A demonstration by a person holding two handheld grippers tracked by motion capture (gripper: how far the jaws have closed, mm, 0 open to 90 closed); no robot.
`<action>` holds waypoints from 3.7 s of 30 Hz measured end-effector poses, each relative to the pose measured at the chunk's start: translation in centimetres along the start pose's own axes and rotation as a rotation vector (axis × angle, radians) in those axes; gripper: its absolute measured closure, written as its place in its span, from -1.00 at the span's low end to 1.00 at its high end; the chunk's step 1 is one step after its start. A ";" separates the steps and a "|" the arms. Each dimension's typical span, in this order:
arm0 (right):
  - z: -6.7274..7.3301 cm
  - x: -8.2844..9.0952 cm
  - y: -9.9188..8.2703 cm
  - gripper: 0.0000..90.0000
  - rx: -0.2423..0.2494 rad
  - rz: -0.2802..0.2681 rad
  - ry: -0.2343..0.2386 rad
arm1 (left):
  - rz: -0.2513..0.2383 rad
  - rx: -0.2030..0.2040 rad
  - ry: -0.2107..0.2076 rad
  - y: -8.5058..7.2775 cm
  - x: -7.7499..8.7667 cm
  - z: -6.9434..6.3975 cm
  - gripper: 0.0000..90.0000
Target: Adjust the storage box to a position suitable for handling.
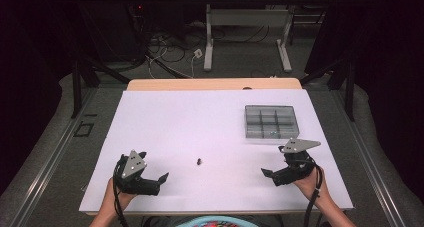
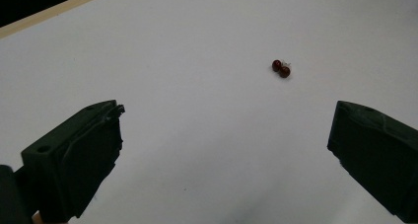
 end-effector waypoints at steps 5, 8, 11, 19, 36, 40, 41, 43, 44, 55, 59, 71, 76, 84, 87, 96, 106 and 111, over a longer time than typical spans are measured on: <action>-0.3 -0.4 0.8 -1.00 0.016 -0.006 -0.018 | -0.004 -0.004 -0.001 0.1 0.0 -0.1 -1.00; -0.9 -1.0 1.4 -1.00 0.011 0.000 -0.024 | -0.001 -0.014 0.003 0.2 0.0 -0.1 -1.00; -1.7 -1.8 1.8 -1.00 -0.005 0.002 -0.033 | 0.001 -0.009 0.002 0.1 -0.2 0.0 -1.00; -3.7 -3.3 2.6 -1.00 -0.035 0.023 -0.058 | -0.006 -0.008 0.006 0.1 -0.1 0.0 -1.00; -7.4 -5.5 4.4 -1.00 -0.109 0.019 -0.082 | 0.004 -0.003 -0.001 0.1 -0.3 0.3 -1.00; -8.3 -5.8 4.9 -0.91 -0.117 0.009 -0.093 | 0.000 0.001 -0.005 0.1 -0.4 0.2 -1.00; -8.6 -5.9 5.1 -0.82 -0.119 0.008 -0.099 | 0.001 -0.003 -0.004 0.1 -0.4 0.1 -1.00; -8.9 -6.2 5.3 -0.75 -0.121 0.015 -0.110 | 0.002 -0.006 -0.005 0.1 -0.4 0.1 -1.00; -9.1 -6.3 5.4 -0.68 -0.112 0.017 -0.120 | 0.002 -0.004 -0.008 0.1 -0.4 0.1 -1.00; -11.7 -7.6 5.7 0.31 -0.115 0.063 -0.195 | 0.009 0.004 -0.005 0.1 -0.6 0.1 -1.00; -12.6 -7.6 5.6 0.64 -0.117 0.072 -0.222 | 0.012 0.004 -0.004 0.1 -0.6 0.1 -1.00; -15.3 -6.8 4.3 1.00 -0.156 0.069 -0.342 | 0.016 0.002 -0.007 0.1 -0.6 0.1 -1.00; -17.1 -6.9 3.0 1.00 -0.211 0.096 -0.411 | 0.021 -0.001 -0.010 0.1 -0.7 0.2 -1.00; -18.4 -7.1 1.5 1.00 -0.243 0.148 -0.477 | 0.012 0.001 -0.003 0.1 -0.6 0.1 -1.00; -18.6 -7.7 0.7 1.00 -0.263 0.177 -0.474 | 0.015 0.008 -0.007 0.1 -0.7 0.2 -1.00; -18.3 -8.8 -0.2 1.00 -0.281 0.236 -0.474 | 0.022 0.008 -0.007 0.0 -0.6 0.2 -1.00; -18.0 -9.1 -0.3 1.00 -0.286 0.241 -0.481 | 0.016 0.011 -0.013 0.1 -0.9 0.1 -1.00; -17.9 -9.1 -0.3 1.00 -0.309 0.233 -0.471 | 0.017 0.013 -0.014 0.1 -0.9 0.1 -1.00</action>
Point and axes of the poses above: each handheld gripper's, and its own axes: x roughly backward along the jaws, y roughly out of its top, z roughly to its left, the point moved 5 cm from there along -x, roughly forward along the jaws, and after that the axes turned 14 degrees about -y, right-handed, at the moved point
